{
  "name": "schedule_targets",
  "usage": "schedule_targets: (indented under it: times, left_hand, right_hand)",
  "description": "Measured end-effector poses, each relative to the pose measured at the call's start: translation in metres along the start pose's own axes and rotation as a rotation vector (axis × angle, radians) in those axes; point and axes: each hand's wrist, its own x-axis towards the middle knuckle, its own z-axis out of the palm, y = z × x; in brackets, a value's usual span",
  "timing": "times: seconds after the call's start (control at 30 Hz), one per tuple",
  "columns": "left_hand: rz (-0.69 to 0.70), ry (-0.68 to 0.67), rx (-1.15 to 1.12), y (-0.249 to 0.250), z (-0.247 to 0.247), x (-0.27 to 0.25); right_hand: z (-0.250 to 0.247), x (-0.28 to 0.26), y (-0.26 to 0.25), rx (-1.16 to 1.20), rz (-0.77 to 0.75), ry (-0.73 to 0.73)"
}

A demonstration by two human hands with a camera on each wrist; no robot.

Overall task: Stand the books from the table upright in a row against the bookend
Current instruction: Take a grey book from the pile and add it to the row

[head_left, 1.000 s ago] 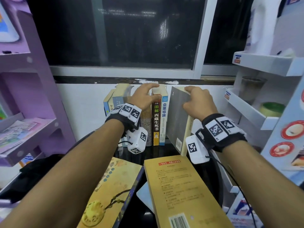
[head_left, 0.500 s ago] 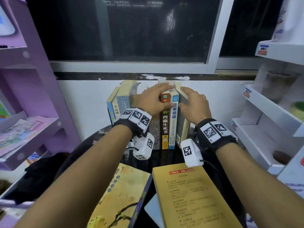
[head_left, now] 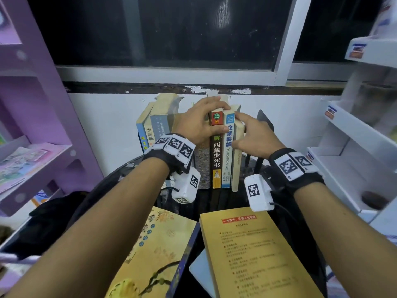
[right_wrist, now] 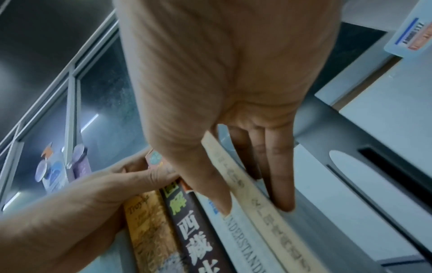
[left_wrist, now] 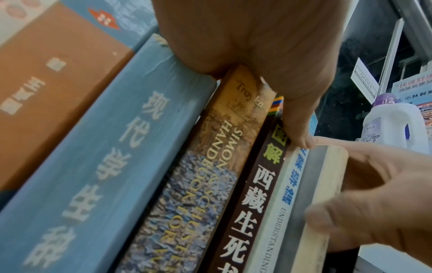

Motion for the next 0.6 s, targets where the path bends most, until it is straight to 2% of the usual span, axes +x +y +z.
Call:
schedule_targets:
  times: [0.1,0.23,0.6]
  left_hand:
    - [-0.008,0.001,-0.016,-0.001,0.001,0.000]
    - [-0.006,-0.002,-0.016,-0.001,0.001,0.000]
    - [-0.015,-0.006,-0.036,-0.002,0.001,0.000]
  right_hand:
    - [0.000,-0.003,0.004,-0.021,-0.012,-0.073]
    - [0.002,-0.004,0.007,0.006,-0.024,-0.075]
    - [0.011,0.001,0.020,0.045,-0.114,0.040]
